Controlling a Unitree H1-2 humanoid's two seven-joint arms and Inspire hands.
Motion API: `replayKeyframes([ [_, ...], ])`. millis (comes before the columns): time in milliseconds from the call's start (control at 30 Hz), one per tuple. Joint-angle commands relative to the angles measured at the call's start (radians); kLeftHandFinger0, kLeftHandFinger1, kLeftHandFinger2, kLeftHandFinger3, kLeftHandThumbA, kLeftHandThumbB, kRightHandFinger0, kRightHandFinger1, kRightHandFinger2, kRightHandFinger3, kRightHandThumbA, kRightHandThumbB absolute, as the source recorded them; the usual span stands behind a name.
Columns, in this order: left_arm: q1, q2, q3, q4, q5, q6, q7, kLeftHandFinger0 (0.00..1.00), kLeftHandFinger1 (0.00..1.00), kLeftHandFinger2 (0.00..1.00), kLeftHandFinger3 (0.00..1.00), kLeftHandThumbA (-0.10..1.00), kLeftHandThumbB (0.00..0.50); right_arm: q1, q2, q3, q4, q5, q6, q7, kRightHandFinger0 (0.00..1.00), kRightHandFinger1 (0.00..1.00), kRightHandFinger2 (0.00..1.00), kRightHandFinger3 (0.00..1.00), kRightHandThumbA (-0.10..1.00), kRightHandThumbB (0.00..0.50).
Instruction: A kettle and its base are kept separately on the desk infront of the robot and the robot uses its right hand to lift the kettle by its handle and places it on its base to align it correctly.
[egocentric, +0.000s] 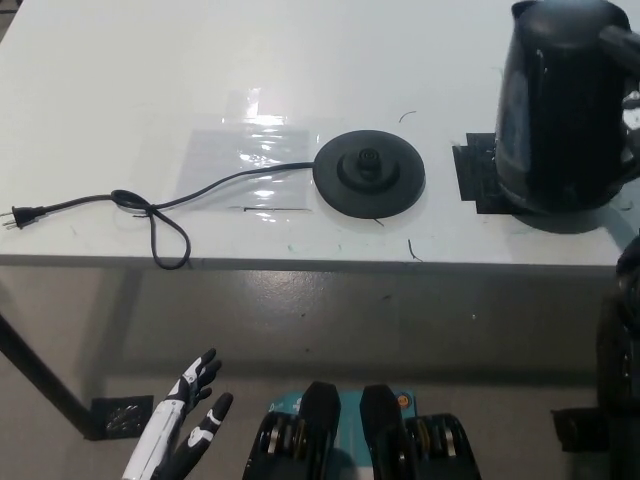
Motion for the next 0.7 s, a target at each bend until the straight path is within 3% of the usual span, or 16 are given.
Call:
replayKeyframes([
  [0, -0.012, 0.018, 0.005, -0.01, -0.003, -0.025, -0.013, 1.0, 1.0, 1.0, 1.0, 0.87, 0.116, -0.119, -0.008, 0.043, -0.08, -0.097, -0.082, -0.051, 0.0, 0.21, 0.66, 0.79, -0.1, 0.111],
  [33, -0.012, 0.018, 0.005, -0.01, -0.003, -0.025, -0.013, 1.0, 1.0, 1.0, 1.0, 0.86, 0.119, -0.121, -0.007, 0.045, -0.079, -0.098, -0.081, -0.051, 0.0, 0.24, 0.67, 0.81, -0.1, 0.122],
  [167, -0.011, 0.017, 0.005, -0.01, 0.002, -0.022, -0.01, 1.0, 1.0, 1.0, 1.0, 0.86, 0.127, -0.141, 0.011, 0.059, -0.074, -0.097, -0.075, -0.06, 0.0, 0.19, 0.64, 0.8, -0.1, 0.09],
  [300, -0.013, 0.017, 0.004, -0.008, -0.003, -0.027, -0.013, 1.0, 1.0, 1.0, 1.0, 0.87, 0.126, -0.156, 0.033, 0.072, -0.052, -0.114, -0.078, -0.082, 0.0, 0.23, 0.72, 0.86, -0.1, 0.099],
  [600, -0.003, 0.015, 0.001, -0.002, -0.012, -0.041, -0.015, 1.0, 1.0, 1.0, 1.0, 0.86, 0.118, -0.18, 0.061, 0.097, 0.04, -0.134, -0.128, -0.116, 0.0, 0.23, 0.71, 0.84, -0.1, 0.112],
  [667, -0.001, 0.017, -0.001, -0.007, -0.002, -0.029, -0.014, 1.0, 1.0, 1.0, 1.0, 0.88, 0.121, -0.193, 0.072, 0.106, 0.073, -0.119, -0.151, -0.11, 0.0, 0.24, 0.7, 0.82, -0.1, 0.137],
])
